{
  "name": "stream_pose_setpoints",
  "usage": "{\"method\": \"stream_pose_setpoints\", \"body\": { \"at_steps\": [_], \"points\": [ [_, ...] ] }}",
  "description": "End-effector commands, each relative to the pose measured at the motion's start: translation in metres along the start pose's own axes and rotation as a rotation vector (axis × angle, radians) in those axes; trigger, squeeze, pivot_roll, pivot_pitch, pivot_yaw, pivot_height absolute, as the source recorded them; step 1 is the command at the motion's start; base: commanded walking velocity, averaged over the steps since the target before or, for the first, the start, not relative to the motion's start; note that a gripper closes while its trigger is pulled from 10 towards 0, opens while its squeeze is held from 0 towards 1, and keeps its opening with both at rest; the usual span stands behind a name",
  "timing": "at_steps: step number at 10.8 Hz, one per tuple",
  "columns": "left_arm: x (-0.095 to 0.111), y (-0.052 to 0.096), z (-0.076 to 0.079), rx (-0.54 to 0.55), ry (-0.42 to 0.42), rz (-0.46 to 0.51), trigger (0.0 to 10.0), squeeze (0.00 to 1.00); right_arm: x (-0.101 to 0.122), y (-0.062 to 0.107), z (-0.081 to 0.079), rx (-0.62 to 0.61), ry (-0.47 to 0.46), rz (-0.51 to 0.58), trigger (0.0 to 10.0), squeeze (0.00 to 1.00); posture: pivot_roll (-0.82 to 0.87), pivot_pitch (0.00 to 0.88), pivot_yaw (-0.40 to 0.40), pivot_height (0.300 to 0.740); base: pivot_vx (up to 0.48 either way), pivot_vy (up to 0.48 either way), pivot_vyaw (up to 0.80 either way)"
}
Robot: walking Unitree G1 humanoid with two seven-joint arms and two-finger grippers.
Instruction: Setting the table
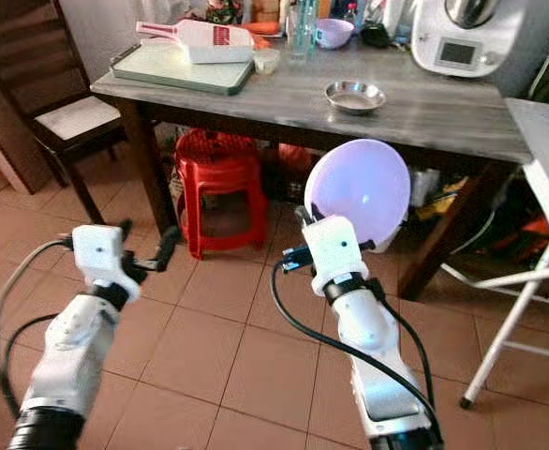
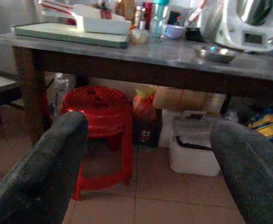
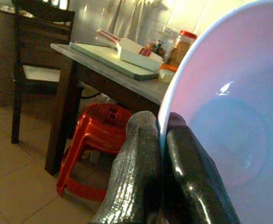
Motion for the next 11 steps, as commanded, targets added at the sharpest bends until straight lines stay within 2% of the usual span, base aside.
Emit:
{"method": "stream_pose_setpoints", "body": {
  "at_steps": [1, 2, 3, 4, 5, 7, 10, 11],
  "points": [
    [0.006, 0.000, -0.001, 0.017, -0.041, 0.027, 10.0, 0.00, 0.005, 0.003, 0.010, -0.052, 0.002, 0.014, 10.0, 0.00, 0.06, 0.070, -0.023, 0.740, 0.000, 0.000, 0.00],
    [0.005, 0.006, -0.010, 0.067, -0.110, 0.033, 10.0, 0.00, 0.001, 0.009, 0.016, -0.102, -0.044, -0.007, 10.0, 0.00, 0.06, 0.070, -0.023, 0.740, 0.000, 0.000, 0.00],
    [0.000, 0.013, -0.017, 0.096, -0.146, 0.020, 10.0, 0.00, -0.005, 0.016, 0.017, -0.137, -0.101, -0.042, 10.0, 0.00, 0.06, 0.070, -0.023, 0.740, 0.000, 0.000, 0.00],
    [-0.008, 0.023, -0.017, 0.086, -0.140, -0.005, 10.0, 0.00, -0.014, 0.030, 0.015, -0.162, -0.127, -0.083, 10.0, 0.00, 0.07, 0.068, -0.023, 0.740, 0.000, 0.000, 0.00],
    [-0.011, 0.026, -0.015, 0.078, -0.141, -0.014, 10.0, 0.00, -0.017, 0.035, 0.015, -0.165, -0.124, -0.101, 10.0, 0.00, 0.07, 0.068, -0.026, 0.740, 0.000, 0.000, 0.00],
    [-0.011, 0.025, -0.013, 0.076, -0.143, -0.007, 10.0, 0.00, -0.020, 0.036, 0.019, -0.173, -0.124, -0.111, 10.0, 0.00, 0.07, 0.061, -0.024, 0.740, 0.000, 0.000, 0.00],
    [-0.006, 0.017, -0.008, 0.053, -0.135, 0.012, 10.0, 0.00, -0.013, 0.029, 0.023, -0.185, -0.114, -0.090, 10.0, 0.00, 0.07, 0.052, -0.019, 0.740, 0.000, 0.000, 0.00],
    [-0.005, 0.015, -0.006, 0.041, -0.136, 0.012, 10.0, 0.00, -0.013, 0.029, 0.022, -0.182, -0.109, -0.087, 10.0, 0.00, 0.07, 0.052, -0.019, 0.740, 0.304, 0.000, 0.00]
  ]
}}
Point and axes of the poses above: a point about 5 cm out from each wrist's last joint towards the gripper, its own y axis pointing back from the gripper into the wrist, its own x axis along the axis of the wrist's last joint, z = x × y, the point moved 2 cm from there along -y, pointing out of the wrist towards the gripper, and after that the axes turned 1 degree about -y, right-handed, at the moved point
